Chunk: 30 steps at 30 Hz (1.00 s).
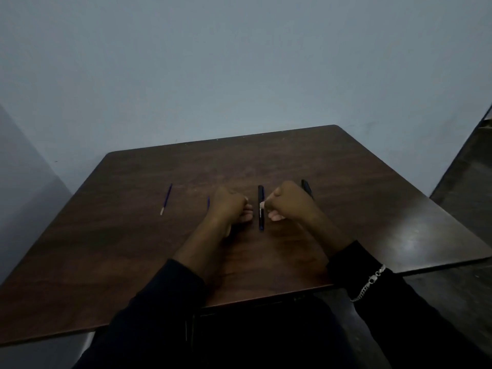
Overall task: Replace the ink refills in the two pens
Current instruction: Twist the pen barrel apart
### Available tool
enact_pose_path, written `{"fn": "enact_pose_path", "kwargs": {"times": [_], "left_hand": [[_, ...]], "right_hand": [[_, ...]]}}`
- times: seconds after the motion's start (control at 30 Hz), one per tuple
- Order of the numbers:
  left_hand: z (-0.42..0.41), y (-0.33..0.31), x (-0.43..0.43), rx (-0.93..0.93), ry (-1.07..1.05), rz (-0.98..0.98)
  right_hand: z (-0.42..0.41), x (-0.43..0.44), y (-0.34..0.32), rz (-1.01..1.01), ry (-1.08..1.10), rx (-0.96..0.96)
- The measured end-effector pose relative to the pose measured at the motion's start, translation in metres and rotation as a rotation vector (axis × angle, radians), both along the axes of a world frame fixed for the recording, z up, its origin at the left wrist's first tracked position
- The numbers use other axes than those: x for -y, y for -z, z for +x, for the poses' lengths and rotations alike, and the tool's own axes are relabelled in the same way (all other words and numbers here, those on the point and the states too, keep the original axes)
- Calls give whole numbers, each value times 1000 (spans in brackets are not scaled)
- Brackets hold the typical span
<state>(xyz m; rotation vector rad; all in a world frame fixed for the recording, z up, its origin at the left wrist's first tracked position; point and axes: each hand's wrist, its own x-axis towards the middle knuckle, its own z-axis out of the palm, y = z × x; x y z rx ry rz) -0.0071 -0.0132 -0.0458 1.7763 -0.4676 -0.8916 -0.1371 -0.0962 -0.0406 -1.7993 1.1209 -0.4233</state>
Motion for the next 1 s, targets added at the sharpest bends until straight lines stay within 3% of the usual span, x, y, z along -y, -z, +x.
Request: {"fn": "enact_pose_path", "kwargs": {"times": [0.3,0.6,0.73,1.0], "left_hand": [[-5,-1,9,-106,-47,39],[-18,-6,-17,-26,-1,-50],[-23,-8,-41,215,96,-152],[-45,-2,-97,643,238,-327]], "right_hand": [[13,-16,2,-17,36,-59],[-2,-44,2,-29,35,143],[-11,-57,-8,-138,-24,162],[-23,-66,-40,-160,-53,425]]}}
